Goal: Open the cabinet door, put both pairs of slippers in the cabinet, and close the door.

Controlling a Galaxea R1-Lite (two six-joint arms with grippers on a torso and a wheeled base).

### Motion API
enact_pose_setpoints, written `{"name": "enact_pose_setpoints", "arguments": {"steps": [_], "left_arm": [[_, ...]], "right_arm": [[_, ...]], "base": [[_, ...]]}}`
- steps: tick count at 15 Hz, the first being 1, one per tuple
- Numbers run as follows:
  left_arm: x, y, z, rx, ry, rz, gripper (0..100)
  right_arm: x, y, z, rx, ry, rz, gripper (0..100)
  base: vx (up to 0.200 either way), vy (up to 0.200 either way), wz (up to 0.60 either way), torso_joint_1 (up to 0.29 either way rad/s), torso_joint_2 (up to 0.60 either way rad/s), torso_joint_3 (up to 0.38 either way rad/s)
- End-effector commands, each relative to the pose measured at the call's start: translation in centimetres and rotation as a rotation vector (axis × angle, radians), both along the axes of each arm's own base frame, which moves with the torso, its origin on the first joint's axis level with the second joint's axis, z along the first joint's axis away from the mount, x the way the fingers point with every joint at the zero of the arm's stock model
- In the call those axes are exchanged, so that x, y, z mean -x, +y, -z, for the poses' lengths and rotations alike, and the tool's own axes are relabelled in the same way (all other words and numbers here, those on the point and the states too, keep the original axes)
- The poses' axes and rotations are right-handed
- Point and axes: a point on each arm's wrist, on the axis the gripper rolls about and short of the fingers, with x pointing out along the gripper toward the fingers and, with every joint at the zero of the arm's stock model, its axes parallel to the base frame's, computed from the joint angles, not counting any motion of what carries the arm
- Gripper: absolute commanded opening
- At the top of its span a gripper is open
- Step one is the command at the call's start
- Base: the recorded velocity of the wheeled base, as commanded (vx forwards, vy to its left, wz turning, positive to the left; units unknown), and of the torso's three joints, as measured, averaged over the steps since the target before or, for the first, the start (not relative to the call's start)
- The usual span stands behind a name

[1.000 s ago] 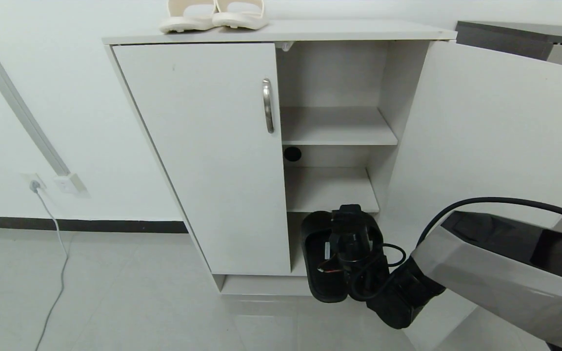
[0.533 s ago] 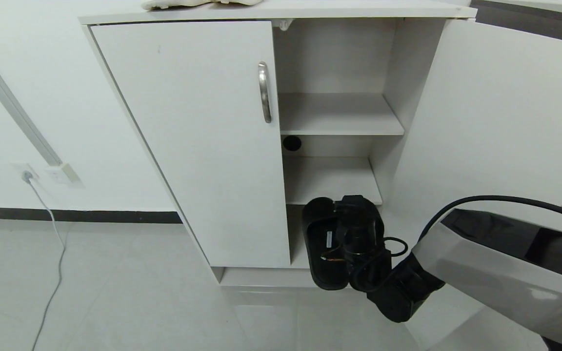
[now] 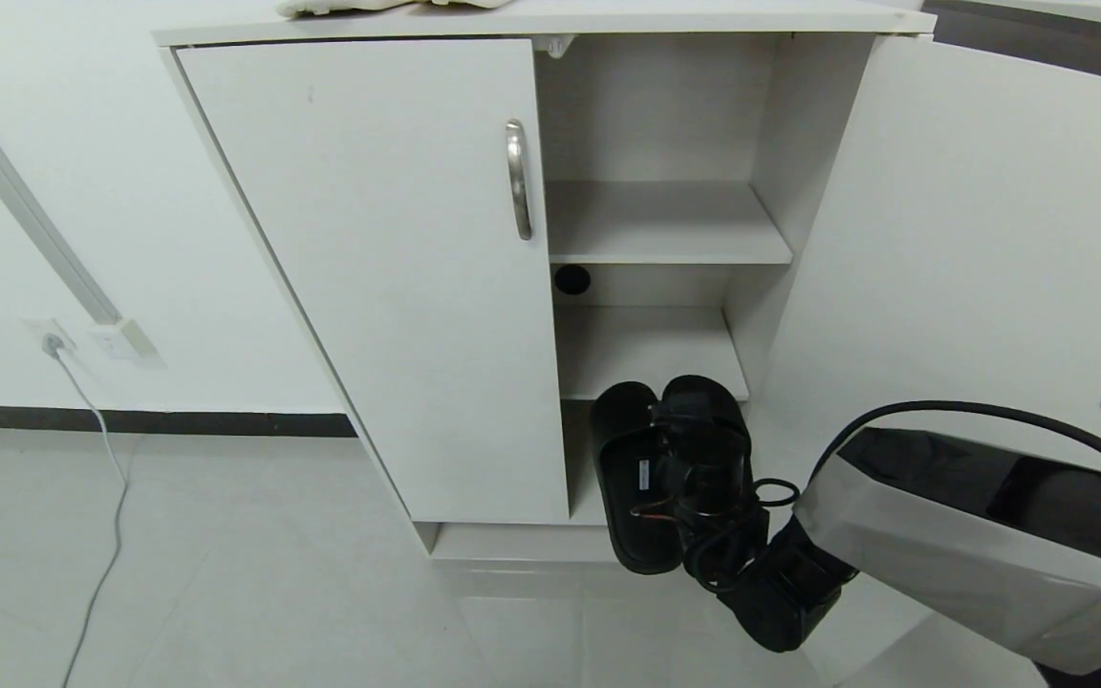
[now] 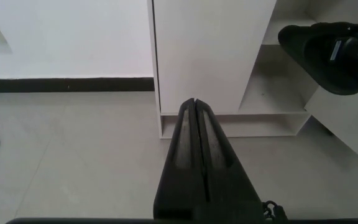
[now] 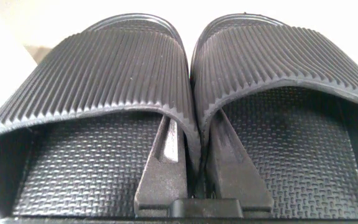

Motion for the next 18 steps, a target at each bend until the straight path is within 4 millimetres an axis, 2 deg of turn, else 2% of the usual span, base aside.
{"name": "enact_pose_setpoints", "arguments": {"steps": [1, 3, 12, 13, 15, 18], "left_arm": [[0.0, 0.0, 0.0, 0.000, 0.001, 0.000, 0], [0.0, 0.0, 0.0, -0.001, 0.001, 0.000, 0], [0.0, 0.0, 0.0, -0.001, 0.001, 0.002, 0], [0.0, 0.0, 0.0, -0.001, 0.001, 0.002, 0], [0.0, 0.0, 0.0, 0.000, 0.001, 0.000, 0], [0.0, 0.0, 0.0, 0.000, 0.001, 0.002, 0]], "right_arm": [[-0.1, 0.1, 0.4, 0.004, 0.005, 0.000, 0], [-0.1, 0.1, 0.4, 0.001, 0.002, -0.001, 0], [-0.3, 0.7, -0.1, -0.011, -0.017, -0.006, 0], [-0.3, 0.7, 0.1, 0.001, -0.010, -0.006, 0], [-0.9, 0.7, 0.1, 0.007, 0.001, -0.002, 0], [-3.5, 1.5, 0.5, -0.003, -0.005, 0.022, 0]], "base": [[0.000, 0.000, 0.00, 0.000, 0.00, 0.000], [0.000, 0.000, 0.00, 0.000, 0.00, 0.000], [0.200, 0.000, 0.00, 0.000, 0.00, 0.002], [0.000, 0.000, 0.00, 0.000, 0.00, 0.000], [0.000, 0.000, 0.00, 0.000, 0.00, 0.000], [0.000, 0.000, 0.00, 0.000, 0.00, 0.000]]}}
